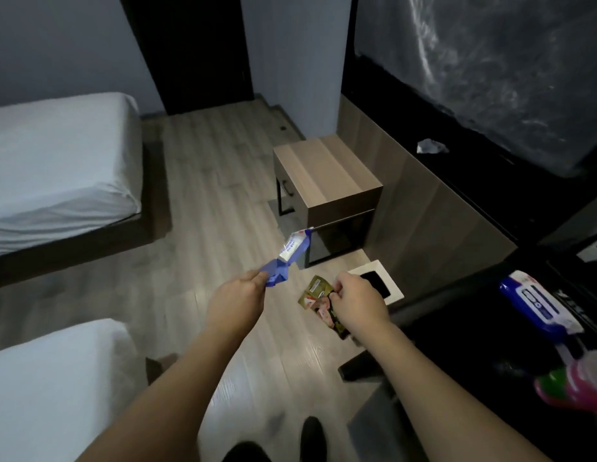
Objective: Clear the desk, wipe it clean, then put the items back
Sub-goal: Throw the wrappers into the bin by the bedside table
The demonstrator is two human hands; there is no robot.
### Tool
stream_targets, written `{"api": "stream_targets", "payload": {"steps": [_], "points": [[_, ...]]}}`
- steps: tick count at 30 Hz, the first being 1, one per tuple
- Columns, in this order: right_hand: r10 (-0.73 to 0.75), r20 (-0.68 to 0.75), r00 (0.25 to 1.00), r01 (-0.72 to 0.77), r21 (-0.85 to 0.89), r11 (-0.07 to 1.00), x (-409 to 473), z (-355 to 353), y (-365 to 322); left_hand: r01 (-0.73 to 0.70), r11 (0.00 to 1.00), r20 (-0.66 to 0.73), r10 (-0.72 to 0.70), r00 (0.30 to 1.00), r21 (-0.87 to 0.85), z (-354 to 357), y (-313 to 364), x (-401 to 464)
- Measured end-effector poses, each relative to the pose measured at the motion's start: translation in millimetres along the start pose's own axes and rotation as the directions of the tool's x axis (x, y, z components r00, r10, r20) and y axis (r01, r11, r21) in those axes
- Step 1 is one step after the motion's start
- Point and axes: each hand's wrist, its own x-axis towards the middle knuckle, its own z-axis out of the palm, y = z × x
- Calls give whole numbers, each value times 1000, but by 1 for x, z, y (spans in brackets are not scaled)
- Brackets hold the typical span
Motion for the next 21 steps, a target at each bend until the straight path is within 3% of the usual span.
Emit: {"api": "stream_targets", "payload": {"steps": [5, 12, 17, 21], "points": [[74, 14, 997, -74, 28, 997, 66, -7, -4, 23, 998, 22, -21, 1000, -54, 10, -13, 73], [385, -9, 923, -377, 175, 909, 164, -18, 20, -141, 979, 136, 162, 977, -146, 59, -12, 213], [693, -99, 714, -620, 370, 692, 199, -44, 52, -242, 927, 226, 311, 923, -286, 90, 25, 314], [848, -167, 503, -698, 500, 512, 195, -62, 93, -304, 880, 316, 424, 849, -365, 107, 87, 357]]}}
